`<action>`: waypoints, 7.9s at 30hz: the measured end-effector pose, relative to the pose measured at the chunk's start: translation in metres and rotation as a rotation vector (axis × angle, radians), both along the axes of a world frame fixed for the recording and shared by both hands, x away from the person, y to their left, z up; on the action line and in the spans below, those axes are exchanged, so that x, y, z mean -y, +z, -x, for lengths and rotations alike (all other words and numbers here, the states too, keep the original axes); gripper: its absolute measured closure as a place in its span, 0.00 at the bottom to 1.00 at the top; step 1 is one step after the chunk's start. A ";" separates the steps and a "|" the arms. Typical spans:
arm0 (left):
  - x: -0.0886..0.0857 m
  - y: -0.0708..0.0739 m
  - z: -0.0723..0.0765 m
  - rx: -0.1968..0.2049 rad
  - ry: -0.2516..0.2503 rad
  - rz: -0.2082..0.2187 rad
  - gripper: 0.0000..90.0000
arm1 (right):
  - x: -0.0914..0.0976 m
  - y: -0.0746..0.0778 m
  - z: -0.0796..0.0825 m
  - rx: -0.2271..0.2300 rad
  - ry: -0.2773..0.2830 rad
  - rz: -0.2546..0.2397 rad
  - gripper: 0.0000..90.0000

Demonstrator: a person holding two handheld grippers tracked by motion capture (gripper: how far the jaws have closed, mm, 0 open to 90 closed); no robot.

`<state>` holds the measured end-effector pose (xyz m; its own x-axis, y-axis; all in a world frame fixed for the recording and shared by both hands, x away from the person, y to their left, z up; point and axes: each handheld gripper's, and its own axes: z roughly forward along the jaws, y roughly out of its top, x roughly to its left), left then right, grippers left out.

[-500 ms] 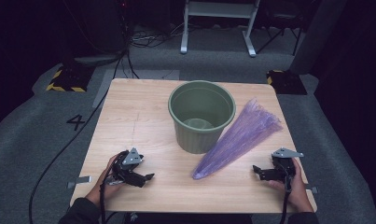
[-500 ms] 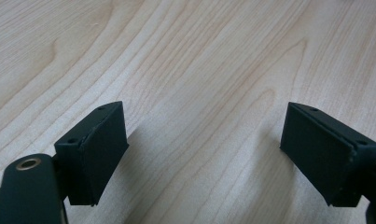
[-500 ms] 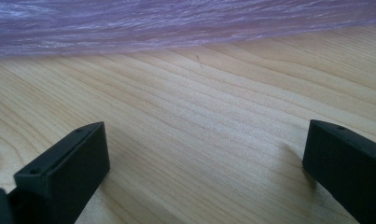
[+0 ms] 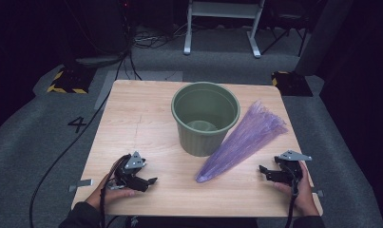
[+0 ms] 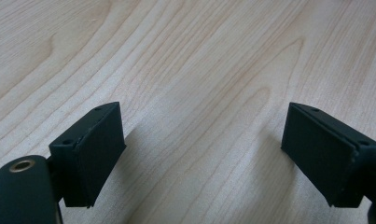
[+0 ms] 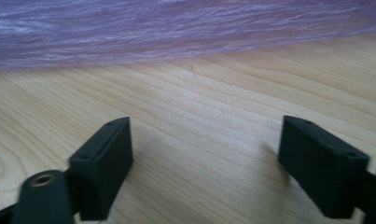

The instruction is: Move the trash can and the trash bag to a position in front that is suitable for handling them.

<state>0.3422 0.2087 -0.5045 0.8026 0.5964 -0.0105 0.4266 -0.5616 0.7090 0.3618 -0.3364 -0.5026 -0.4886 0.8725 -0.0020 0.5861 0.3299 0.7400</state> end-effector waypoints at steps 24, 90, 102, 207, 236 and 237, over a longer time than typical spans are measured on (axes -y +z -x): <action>-0.001 0.000 -0.001 0.001 -0.011 0.002 0.14 | -0.080 0.056 -0.026 0.150 0.259 -0.069 0.19; -0.001 0.000 -0.001 0.001 -0.010 0.002 0.15 | -0.053 0.038 -0.028 0.164 0.204 0.013 0.33; -0.001 0.000 -0.001 0.001 -0.010 0.002 0.14 | -0.072 0.013 -0.034 0.078 0.353 -0.021 0.68; 0.001 0.000 -0.002 0.000 0.000 0.006 0.16 | -0.061 0.042 -0.036 0.232 0.246 -0.174 1.00; 0.000 0.000 -0.001 0.003 0.001 0.003 0.16 | -0.069 0.057 -0.029 0.293 0.274 -0.220 1.00; 0.000 0.000 -0.001 0.003 0.001 0.003 0.16 | -0.069 0.057 -0.029 0.295 0.274 -0.224 1.00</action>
